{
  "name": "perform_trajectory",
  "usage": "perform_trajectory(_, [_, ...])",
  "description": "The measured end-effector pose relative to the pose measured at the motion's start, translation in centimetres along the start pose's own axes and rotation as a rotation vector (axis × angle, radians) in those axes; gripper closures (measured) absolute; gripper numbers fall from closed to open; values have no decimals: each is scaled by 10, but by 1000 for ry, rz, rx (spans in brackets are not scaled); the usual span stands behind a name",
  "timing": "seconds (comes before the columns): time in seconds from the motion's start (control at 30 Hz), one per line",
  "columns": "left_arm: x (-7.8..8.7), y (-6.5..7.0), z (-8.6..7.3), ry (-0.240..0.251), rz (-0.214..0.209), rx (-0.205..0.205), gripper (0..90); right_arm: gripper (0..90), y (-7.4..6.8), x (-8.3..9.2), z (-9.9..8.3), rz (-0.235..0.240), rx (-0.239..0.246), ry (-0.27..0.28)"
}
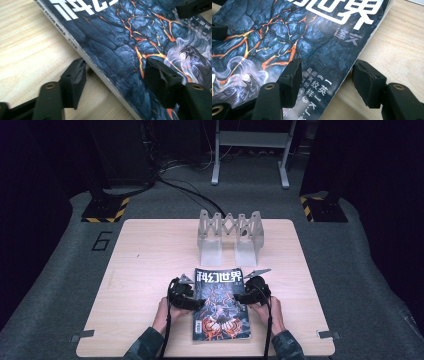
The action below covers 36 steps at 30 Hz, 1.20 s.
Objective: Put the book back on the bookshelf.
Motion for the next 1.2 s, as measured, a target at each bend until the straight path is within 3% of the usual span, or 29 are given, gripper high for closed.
perform_trajectory(0.23, [0,-7,12,5,-40,10,317,418,-1,0,0,5,8,-5])
perform_trajectory(0.47, [0,-13,27,22,-38,19,346,425,1,0,0,0,29,2])
perform_trajectory(0.5, [0,-14,28,23,-17,6,369,425,0,0,0,6,23,0])
perform_trajectory(0.6, [1,-16,30,8,-23,-6,376,425,1,0,0,7,33,-2])
perform_trajectory(0.8, [0,-20,36,-5,-44,10,382,425,0,0,0,12,39,-7])
perform_trajectory(0.93, [-5,-20,38,-17,-19,-1,381,425,0,1,0,11,42,-8])
perform_trajectory(1.2, [-5,-15,49,-27,-69,-5,410,426,1,1,-1,14,47,-9])
Point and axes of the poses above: each handheld gripper's, and its own axes: x roughly backward along the jaws, z roughly out of its top, y roughly to its right, the point moved 6 cm from there along -x, roughly forward along the jaws, and after that the axes turned 15 degrees about -y, right-handed, at the moved point
